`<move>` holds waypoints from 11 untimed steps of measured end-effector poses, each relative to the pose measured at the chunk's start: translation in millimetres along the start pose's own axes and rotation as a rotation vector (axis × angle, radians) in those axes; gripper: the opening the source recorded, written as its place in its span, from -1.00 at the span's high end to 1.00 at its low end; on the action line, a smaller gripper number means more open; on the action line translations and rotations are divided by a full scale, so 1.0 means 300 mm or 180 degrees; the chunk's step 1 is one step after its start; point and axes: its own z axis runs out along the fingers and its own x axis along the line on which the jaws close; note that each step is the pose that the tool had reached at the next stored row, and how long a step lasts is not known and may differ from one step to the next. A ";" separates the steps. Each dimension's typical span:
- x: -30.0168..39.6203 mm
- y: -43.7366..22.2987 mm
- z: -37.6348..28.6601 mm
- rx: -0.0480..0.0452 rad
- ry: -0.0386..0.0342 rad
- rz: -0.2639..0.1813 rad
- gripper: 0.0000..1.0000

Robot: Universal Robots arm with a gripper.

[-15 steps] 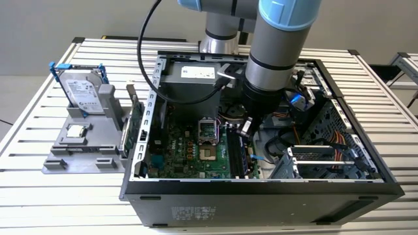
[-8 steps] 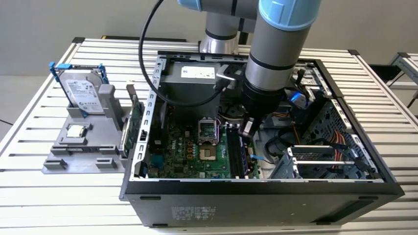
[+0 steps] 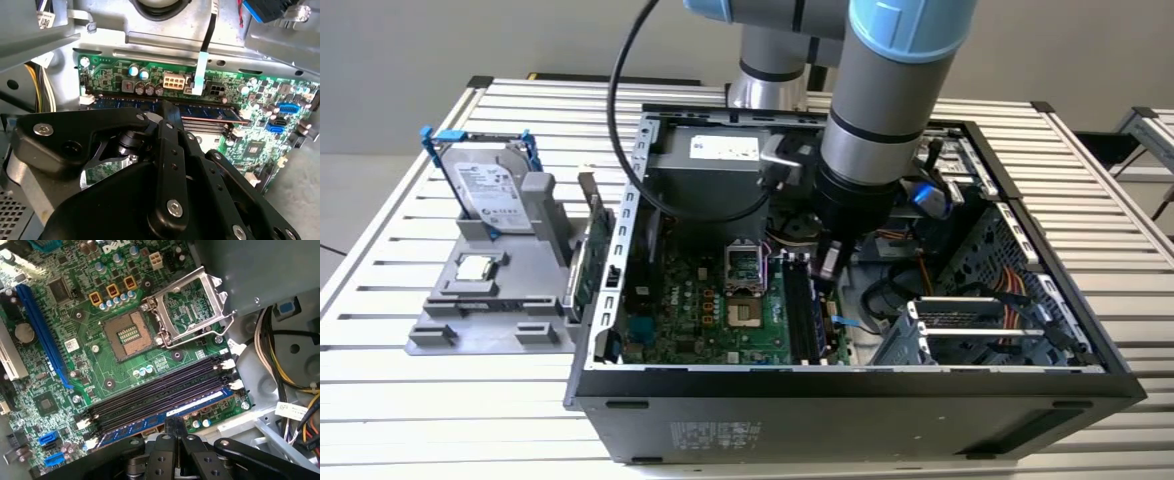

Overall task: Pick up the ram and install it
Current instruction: 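Press down the ram until it locks into place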

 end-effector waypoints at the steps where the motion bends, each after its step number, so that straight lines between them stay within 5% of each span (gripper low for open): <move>1: 0.000 0.000 0.000 0.0001 -0.0001 -0.0038 1.00; 11: 0.001 0.003 0.002 0.0013 -0.0012 -0.0420 1.00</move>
